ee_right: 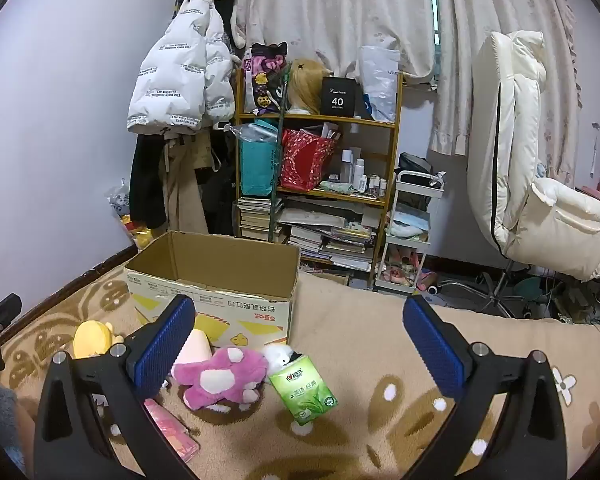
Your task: Organize soft objects
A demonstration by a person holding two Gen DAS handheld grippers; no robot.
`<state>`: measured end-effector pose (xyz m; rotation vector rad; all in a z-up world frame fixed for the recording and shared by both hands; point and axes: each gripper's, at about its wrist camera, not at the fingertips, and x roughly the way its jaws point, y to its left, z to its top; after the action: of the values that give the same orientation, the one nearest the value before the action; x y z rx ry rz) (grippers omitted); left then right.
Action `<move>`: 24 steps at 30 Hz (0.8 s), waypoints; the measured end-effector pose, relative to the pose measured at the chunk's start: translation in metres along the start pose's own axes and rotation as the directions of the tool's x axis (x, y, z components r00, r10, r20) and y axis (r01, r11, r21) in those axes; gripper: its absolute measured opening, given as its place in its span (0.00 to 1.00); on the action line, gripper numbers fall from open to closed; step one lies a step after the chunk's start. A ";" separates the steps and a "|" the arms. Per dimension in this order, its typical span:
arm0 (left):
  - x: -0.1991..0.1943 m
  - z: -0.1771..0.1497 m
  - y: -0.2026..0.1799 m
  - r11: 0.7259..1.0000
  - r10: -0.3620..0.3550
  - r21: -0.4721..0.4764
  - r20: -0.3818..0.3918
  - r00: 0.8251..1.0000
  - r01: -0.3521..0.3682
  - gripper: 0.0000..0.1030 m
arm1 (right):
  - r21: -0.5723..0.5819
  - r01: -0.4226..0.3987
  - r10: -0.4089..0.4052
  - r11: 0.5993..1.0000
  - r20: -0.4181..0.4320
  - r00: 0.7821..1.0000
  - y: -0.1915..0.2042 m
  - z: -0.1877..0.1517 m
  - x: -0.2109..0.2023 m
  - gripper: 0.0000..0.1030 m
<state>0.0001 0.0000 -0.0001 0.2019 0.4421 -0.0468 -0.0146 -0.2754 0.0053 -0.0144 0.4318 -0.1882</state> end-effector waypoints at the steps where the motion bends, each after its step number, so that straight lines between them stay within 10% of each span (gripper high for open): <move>1: 0.000 0.000 0.000 1.000 -0.005 -0.007 0.000 1.000 0.005 1.00 | 0.004 -0.001 0.001 1.000 0.003 1.000 0.000 0.000 0.000 1.00; 24: 0.003 -0.004 -0.002 1.000 -0.005 -0.012 -0.014 1.000 0.005 1.00 | 0.004 -0.006 0.006 1.000 0.009 1.000 0.001 0.001 -0.001 1.00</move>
<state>0.0010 -0.0008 -0.0052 0.1890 0.4569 -0.0479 -0.0151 -0.2743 0.0063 -0.0101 0.4222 -0.1833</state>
